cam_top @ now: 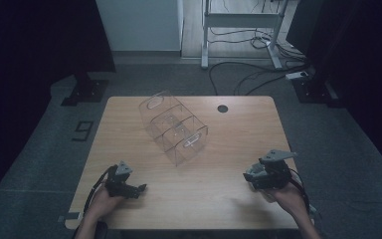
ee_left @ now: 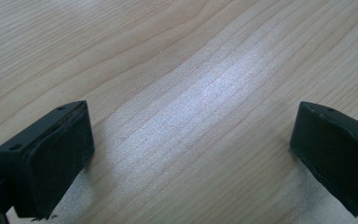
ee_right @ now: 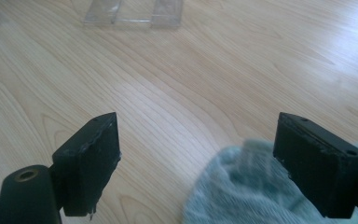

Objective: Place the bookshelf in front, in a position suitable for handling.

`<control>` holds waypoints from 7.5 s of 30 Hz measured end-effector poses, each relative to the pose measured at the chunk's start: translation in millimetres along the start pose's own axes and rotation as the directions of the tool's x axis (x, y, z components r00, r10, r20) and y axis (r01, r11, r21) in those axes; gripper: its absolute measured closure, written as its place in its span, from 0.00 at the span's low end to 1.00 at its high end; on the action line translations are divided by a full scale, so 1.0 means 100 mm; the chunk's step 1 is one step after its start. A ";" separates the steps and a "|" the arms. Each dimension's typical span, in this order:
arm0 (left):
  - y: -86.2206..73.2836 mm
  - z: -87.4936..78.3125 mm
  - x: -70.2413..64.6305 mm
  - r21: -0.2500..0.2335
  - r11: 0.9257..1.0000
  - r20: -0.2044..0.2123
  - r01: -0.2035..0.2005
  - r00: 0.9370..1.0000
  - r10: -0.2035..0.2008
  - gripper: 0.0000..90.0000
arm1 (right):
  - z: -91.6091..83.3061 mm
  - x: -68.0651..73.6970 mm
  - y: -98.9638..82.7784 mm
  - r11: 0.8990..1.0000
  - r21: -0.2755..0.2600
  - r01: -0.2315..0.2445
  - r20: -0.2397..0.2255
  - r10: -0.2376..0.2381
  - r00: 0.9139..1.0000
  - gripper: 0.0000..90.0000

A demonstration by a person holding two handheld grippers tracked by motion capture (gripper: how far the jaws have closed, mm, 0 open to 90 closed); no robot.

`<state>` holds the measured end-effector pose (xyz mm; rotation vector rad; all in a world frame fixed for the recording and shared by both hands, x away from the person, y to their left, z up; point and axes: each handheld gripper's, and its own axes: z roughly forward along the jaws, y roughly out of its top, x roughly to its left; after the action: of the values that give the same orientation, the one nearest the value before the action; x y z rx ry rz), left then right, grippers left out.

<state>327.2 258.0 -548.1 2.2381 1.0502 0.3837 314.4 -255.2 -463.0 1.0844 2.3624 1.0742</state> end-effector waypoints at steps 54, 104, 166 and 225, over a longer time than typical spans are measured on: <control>0.19 -0.08 -0.09 0.032 0.999 0.048 -0.036 0.998 0.034 0.01 | 0.79 0.80 0.80 0.991 -0.038 0.131 -0.183 -0.135 0.974 0.20; 1.58 0.09 -1.11 -0.191 0.959 0.153 -0.207 0.959 0.238 0.69 | 0.56 0.51 0.66 0.996 -0.062 0.069 -0.126 -0.076 0.989 0.26; 0.73 -0.32 -0.23 -0.139 0.989 0.011 -0.043 0.999 0.045 0.23 | 0.98 0.42 0.89 0.999 -0.044 -0.028 0.129 0.034 0.991 0.24; 0.61 -0.47 0.06 -0.175 0.984 -0.021 0.035 0.999 -0.039 0.24 | 0.83 0.06 0.82 0.991 -0.101 -0.089 0.125 0.101 0.987 0.93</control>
<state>343.9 252.7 -473.0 2.0601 1.0281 0.4697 398.1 -174.6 -456.3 1.2051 2.1556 1.1012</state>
